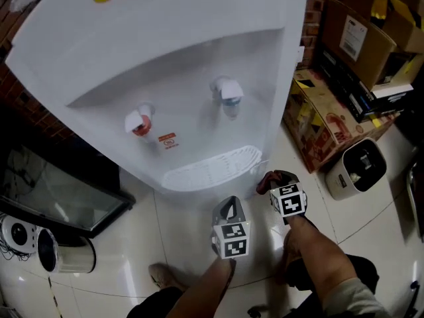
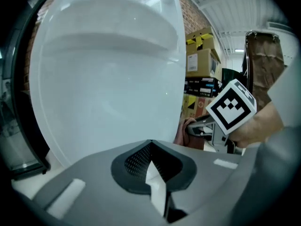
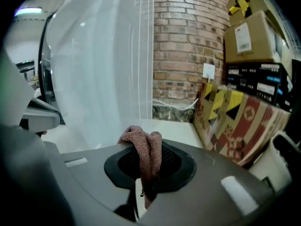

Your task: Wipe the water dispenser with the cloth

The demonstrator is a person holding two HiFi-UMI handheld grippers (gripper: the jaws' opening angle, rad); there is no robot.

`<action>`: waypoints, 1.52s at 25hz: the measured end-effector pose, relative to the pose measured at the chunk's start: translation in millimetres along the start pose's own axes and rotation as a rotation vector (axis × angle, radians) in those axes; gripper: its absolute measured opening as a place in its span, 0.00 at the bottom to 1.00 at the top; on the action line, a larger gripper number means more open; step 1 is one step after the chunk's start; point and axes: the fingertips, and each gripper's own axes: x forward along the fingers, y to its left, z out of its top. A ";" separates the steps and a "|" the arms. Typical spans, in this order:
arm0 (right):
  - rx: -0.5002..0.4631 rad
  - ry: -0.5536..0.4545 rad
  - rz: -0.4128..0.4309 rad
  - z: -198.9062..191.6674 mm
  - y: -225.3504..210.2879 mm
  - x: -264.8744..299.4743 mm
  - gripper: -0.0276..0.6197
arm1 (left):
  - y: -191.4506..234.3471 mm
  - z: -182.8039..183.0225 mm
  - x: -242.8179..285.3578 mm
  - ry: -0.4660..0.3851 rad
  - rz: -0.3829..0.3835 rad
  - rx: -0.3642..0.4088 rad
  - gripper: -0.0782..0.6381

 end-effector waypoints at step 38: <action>-0.248 -0.806 0.651 396.8 -15.0 -296.1 0.13 | -26.0 325.6 -170.4 -0.382 0.518 -0.100 0.11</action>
